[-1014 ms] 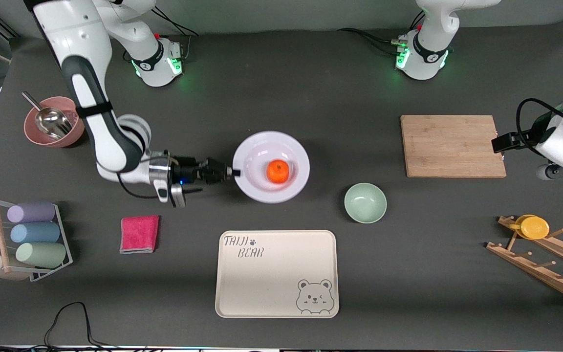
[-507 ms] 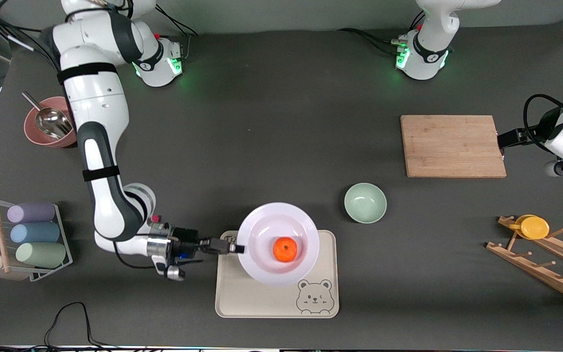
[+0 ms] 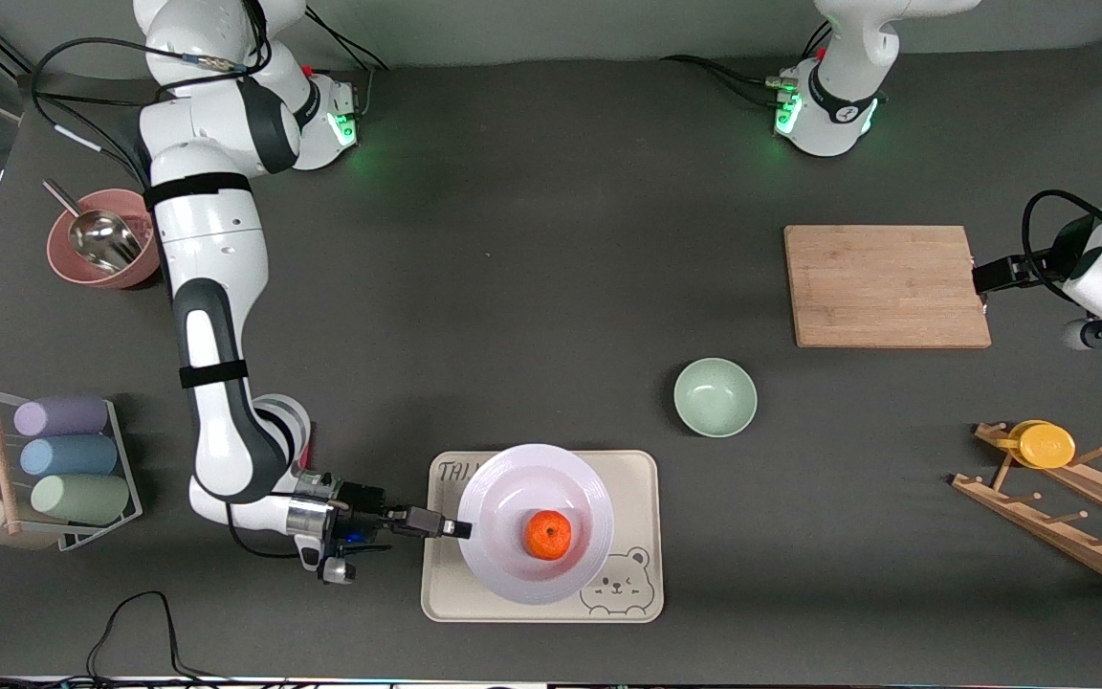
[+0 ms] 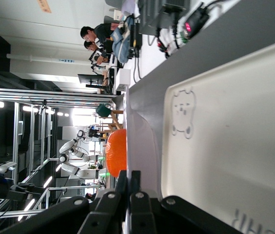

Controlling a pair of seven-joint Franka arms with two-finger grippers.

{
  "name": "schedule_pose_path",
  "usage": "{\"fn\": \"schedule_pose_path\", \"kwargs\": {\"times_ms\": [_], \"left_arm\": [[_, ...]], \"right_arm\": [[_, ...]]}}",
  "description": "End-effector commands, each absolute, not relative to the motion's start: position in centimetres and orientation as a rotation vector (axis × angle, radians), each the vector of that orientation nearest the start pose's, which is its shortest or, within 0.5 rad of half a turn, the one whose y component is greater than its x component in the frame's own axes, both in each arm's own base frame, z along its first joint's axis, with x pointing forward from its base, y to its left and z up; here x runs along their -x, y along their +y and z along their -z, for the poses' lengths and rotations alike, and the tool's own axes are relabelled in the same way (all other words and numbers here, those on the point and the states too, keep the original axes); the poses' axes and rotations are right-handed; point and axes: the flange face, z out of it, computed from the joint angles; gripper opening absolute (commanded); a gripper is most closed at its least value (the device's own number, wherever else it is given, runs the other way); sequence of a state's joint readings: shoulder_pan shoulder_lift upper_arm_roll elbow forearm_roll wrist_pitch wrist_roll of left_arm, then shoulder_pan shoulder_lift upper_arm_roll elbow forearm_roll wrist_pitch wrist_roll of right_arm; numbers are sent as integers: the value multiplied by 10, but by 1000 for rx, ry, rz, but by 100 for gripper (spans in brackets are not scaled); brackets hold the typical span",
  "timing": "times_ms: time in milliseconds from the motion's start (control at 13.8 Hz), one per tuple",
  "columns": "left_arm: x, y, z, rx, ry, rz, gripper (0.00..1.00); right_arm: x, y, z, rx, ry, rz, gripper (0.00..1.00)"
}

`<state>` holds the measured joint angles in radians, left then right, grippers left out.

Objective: Place orange and plate with both arms
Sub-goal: 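Slide the plate with the right gripper onto the bear tray, then open the right gripper and release the plate on the tray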

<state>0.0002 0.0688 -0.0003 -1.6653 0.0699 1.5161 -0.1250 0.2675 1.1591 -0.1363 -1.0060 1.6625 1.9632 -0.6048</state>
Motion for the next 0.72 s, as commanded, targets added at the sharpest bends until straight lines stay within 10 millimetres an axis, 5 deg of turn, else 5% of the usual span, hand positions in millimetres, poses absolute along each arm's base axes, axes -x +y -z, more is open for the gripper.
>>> {"fn": "schedule_pose_path", "kwargs": {"times_ms": [0, 434, 507, 652], "left_arm": [[-559, 9, -544, 3036, -172, -316, 100], [-559, 8, -543, 3029, -170, -329, 100], [-558, 8, -544, 3028, -168, -334, 100], [-557, 9, -547, 3030, -166, -327, 100]], "right_arm": [[-766, 210, -148, 1853, 121, 158, 0], [-757, 204, -108, 1900, 189, 143, 2], [-756, 205, -106, 1904, 186, 139, 21], [-753, 203, -100, 1911, 195, 128, 36]]}}
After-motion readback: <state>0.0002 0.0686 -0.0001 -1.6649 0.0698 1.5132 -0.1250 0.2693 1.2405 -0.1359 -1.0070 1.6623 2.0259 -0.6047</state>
